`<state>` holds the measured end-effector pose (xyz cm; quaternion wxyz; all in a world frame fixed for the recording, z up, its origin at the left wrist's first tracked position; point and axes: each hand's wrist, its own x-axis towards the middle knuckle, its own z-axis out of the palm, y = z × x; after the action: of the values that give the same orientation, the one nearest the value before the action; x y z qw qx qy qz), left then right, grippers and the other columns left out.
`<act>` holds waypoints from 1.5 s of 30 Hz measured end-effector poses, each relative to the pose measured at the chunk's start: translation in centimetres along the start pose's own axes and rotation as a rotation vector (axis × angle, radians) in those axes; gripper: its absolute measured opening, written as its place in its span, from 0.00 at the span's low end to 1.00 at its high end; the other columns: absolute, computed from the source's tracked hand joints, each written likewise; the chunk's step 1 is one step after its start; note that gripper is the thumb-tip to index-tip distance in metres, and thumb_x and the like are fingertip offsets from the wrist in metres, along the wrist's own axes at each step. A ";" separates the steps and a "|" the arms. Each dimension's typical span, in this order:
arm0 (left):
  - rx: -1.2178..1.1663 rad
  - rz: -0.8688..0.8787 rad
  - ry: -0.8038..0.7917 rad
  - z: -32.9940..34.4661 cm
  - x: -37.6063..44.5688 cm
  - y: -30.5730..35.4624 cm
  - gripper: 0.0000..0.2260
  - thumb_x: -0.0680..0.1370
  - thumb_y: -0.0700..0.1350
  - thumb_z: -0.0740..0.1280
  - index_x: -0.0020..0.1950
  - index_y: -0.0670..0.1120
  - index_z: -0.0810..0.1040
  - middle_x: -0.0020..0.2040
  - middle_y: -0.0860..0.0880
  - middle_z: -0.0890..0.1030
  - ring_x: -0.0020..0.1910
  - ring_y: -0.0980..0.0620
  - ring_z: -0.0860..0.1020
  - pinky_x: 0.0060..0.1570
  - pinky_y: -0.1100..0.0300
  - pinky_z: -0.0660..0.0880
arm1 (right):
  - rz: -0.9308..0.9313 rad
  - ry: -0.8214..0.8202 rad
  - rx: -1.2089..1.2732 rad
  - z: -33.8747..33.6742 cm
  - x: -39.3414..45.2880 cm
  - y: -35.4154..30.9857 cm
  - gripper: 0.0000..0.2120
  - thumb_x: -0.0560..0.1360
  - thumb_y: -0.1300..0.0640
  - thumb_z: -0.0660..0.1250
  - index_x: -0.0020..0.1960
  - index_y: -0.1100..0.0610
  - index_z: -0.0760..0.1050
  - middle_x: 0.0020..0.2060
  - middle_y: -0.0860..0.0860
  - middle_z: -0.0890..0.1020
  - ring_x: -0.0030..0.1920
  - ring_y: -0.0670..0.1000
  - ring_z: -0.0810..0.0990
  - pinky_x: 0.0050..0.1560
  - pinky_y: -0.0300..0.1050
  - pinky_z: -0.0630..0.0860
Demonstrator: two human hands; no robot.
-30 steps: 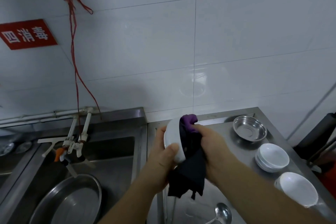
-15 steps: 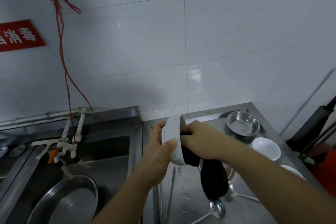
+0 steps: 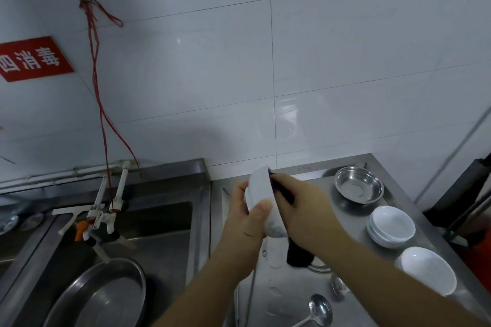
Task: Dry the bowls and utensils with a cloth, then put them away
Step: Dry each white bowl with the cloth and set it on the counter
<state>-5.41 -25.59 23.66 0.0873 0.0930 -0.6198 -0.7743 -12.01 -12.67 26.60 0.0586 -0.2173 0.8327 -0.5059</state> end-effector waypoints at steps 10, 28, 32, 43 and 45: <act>0.423 0.137 -0.141 -2.3 0.4 -0.4 0.36 0.69 0.59 0.78 0.73 0.67 0.64 0.68 0.56 0.74 0.66 0.50 0.78 0.52 0.57 0.85 | 0.605 -0.281 0.762 -2.4 -0.2 -0.2 0.11 0.73 0.54 0.69 0.41 0.61 0.85 0.37 0.61 0.83 0.33 0.58 0.81 0.31 0.47 0.78; -0.072 -0.397 0.104 -2.9 -0.1 -1.1 0.19 0.82 0.58 0.66 0.64 0.47 0.85 0.59 0.43 0.85 0.56 0.41 0.83 0.55 0.52 0.84 | 0.521 -0.116 1.244 -0.3 -0.8 2.6 0.30 0.61 0.36 0.85 0.54 0.54 0.88 0.38 0.55 0.83 0.35 0.54 0.78 0.33 0.46 0.79; -0.442 -0.475 0.032 -2.6 -1.0 -1.0 0.20 0.83 0.53 0.65 0.67 0.41 0.84 0.63 0.38 0.83 0.55 0.44 0.82 0.59 0.52 0.82 | 0.493 -0.129 1.279 0.3 -0.7 3.7 0.28 0.66 0.37 0.83 0.57 0.55 0.88 0.39 0.55 0.82 0.35 0.53 0.78 0.32 0.47 0.78; -0.551 -0.261 0.089 -2.9 0.2 1.7 0.21 0.85 0.50 0.60 0.74 0.43 0.79 0.72 0.39 0.80 0.70 0.39 0.80 0.63 0.46 0.82 | 0.831 0.129 0.966 2.6 -1.8 5.9 0.30 0.78 0.33 0.69 0.55 0.62 0.84 0.41 0.62 0.88 0.34 0.59 0.84 0.39 0.52 0.79; -0.495 -0.228 0.108 -3.1 0.2 2.2 0.20 0.83 0.49 0.64 0.73 0.43 0.77 0.71 0.39 0.80 0.69 0.37 0.80 0.62 0.42 0.82 | 0.794 0.231 0.988 1.7 -1.7 5.0 0.22 0.81 0.37 0.67 0.58 0.55 0.84 0.45 0.59 0.89 0.39 0.58 0.87 0.40 0.51 0.81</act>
<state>-4.82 -29.03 25.14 0.0528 0.1791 -0.3915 -0.9010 -11.42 -11.39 21.21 0.2445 0.2159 0.5196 -0.7897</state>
